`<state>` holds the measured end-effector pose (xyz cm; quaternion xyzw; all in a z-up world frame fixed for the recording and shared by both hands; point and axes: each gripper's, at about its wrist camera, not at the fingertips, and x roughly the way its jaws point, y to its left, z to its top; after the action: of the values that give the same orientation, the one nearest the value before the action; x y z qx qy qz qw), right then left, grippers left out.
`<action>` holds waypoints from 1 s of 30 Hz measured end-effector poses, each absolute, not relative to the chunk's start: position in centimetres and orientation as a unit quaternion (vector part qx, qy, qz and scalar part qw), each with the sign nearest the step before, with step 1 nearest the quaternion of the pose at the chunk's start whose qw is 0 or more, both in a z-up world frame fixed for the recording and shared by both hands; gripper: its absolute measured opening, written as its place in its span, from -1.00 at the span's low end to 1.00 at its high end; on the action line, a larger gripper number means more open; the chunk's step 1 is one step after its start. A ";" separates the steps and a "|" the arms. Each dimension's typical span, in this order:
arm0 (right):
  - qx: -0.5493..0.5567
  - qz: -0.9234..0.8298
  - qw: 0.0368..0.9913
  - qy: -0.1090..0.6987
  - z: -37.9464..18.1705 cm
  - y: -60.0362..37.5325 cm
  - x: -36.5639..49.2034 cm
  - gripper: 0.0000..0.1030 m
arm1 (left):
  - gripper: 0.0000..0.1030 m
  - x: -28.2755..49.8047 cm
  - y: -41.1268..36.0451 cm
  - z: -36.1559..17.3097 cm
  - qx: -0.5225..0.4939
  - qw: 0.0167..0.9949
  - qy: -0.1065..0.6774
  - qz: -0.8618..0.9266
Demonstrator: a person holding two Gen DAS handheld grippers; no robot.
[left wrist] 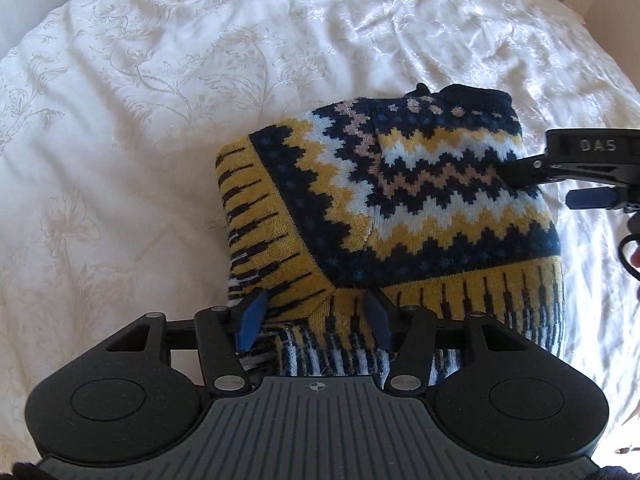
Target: Fold small clothes
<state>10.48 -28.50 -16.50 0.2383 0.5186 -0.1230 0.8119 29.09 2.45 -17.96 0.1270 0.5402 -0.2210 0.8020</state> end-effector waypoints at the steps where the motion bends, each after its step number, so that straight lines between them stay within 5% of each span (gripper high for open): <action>1: 0.232 -0.122 0.807 0.529 -17.3 -28.2 11.3 0.99 | 0.17 29.2 2.5 -18.0 0.123 0.801 0.544 -0.216; 11: 0.170 -0.120 0.795 0.570 -20.2 -26.5 15.2 1.00 | 0.65 30.9 3.6 -19.1 0.082 0.787 0.578 -0.199; 18: 0.200 -0.144 0.817 0.521 -16.5 -26.2 12.2 0.99 | 1.00 31.7 3.7 -19.5 0.102 0.779 0.583 -0.206; 30: 0.193 -0.214 0.796 0.532 -17.2 -22.4 6.9 0.99 | 1.00 33.1 4.4 -20.7 0.087 0.766 0.590 -0.240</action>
<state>6.91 -22.42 -17.21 0.1926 0.5323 -0.2143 0.7960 33.14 4.43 -20.69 0.0867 0.5900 -0.2402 0.7659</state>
